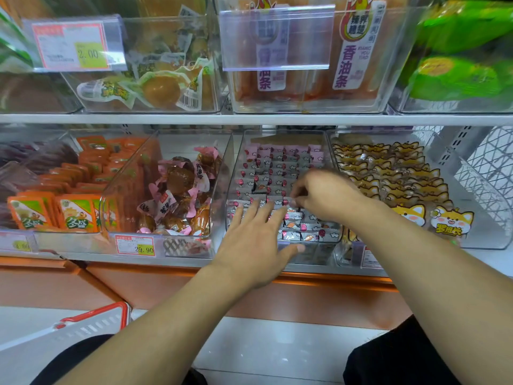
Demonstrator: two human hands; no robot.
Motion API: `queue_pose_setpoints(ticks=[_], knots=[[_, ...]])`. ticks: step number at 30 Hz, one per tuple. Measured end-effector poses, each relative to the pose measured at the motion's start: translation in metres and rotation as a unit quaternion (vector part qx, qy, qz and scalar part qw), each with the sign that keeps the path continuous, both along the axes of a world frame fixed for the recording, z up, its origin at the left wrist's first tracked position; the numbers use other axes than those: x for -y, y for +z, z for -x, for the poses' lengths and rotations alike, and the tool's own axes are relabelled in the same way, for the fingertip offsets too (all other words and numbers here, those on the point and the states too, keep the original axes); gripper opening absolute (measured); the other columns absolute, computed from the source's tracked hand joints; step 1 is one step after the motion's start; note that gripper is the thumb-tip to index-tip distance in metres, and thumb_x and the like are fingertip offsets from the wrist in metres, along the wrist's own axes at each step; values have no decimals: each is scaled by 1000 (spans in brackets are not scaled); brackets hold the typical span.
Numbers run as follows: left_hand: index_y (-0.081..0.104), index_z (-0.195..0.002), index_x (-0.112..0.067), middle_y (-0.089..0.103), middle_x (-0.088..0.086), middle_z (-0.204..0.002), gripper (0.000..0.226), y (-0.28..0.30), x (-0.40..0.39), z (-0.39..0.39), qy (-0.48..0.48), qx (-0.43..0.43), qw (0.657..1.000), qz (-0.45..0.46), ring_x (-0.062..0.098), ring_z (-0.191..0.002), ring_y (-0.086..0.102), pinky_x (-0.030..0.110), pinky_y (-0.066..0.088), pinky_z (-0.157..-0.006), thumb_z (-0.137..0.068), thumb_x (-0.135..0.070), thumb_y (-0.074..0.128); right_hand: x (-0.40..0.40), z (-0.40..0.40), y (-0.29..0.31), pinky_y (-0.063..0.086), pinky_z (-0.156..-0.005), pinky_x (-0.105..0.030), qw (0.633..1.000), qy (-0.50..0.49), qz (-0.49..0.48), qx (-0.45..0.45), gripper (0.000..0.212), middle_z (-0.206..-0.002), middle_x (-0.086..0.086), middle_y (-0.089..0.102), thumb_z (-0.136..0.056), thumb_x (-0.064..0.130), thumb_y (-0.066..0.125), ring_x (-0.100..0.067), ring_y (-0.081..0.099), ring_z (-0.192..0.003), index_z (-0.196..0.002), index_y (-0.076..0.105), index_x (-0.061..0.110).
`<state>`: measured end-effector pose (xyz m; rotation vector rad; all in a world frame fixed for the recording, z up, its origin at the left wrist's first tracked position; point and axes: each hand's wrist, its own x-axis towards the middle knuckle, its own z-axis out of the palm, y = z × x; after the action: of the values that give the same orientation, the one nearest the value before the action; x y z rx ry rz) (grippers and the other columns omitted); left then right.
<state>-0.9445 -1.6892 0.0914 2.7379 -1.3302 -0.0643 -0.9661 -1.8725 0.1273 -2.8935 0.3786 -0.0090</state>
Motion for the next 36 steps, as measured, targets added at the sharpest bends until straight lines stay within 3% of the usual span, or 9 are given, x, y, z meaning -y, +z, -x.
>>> queue_pose_setpoints(ticks=[4,9,12,14,17,20,26,31,36], knots=[[9,-161,-27,11,2,-169,84,-1,-1,-1,-10,-1,1000,-27,24,-156,3,48,-1,-126,-95,-73,31,-1,3,3,43,-56,-22,987,-32,-98,123,8,-88,5,70,-98,17,59,-7,62,-72,-93,61,24],[18,-159,-24,22,1,-166,83,4,-4,-4,-10,-12,999,41,22,-154,11,42,7,-126,-95,-70,40,6,18,16,42,-44,-17,894,-139,-263,335,22,-84,12,70,-96,12,60,4,60,-58,-85,58,31],[32,-154,-21,37,0,-158,73,12,-7,-6,5,-23,991,130,19,-147,25,34,18,-121,-96,-59,53,9,29,22,61,-67,-37,831,-189,-335,402,17,-82,8,71,-96,21,66,-11,71,-72,-83,60,30],[41,-150,-22,46,-3,-151,63,18,-9,-7,39,-58,977,202,15,-140,36,33,29,-116,-96,-49,59,7,35,24,62,-69,-40,779,-200,-425,416,15,-83,3,73,-98,17,65,-20,73,-74,-85,61,25],[53,-137,-27,61,-13,-132,49,29,-11,-6,108,-180,916,342,2,-119,56,23,46,-101,-93,-43,67,-4,43,27,60,-66,-26,695,-199,-579,377,14,-90,-3,76,-100,4,57,-18,74,-78,-91,63,13],[61,-121,-25,75,-8,-100,36,37,-13,-7,141,-352,811,445,1,-87,70,22,57,-78,-89,-39,72,-17,51,24,62,-79,-31,630,-196,-686,308,6,-104,-14,76,-100,1,55,-20,76,-92,-100,61,2],[68,-116,-13,78,3,-99,38,39,-23,-17,150,-492,682,520,20,-86,75,18,56,-65,-84,-31,75,-21,58,26,62,-70,-30,576,-193,-760,231,8,-93,-17,78,-99,1,55,-21,77,-79,-106,60,0],[70,-114,-9,78,8,-96,41,34,-28,-20,152,-503,669,525,20,-87,75,20,57,-70,-80,-31,77,-23,57,22,63,-72,-36,574,-189,-776,181,7,-111,-23,74,-100,8,58,-33,76,-90,-105,60,4],[72,-110,-16,77,11,-102,41,37,-35,-17,119,-497,681,524,23,-92,74,26,59,-78,-73,-30,81,-19,59,23,62,-77,-34,598,-151,-780,108,48,-115,-18,72,-82,28,79,-36,74,-100,-120,68,1]])
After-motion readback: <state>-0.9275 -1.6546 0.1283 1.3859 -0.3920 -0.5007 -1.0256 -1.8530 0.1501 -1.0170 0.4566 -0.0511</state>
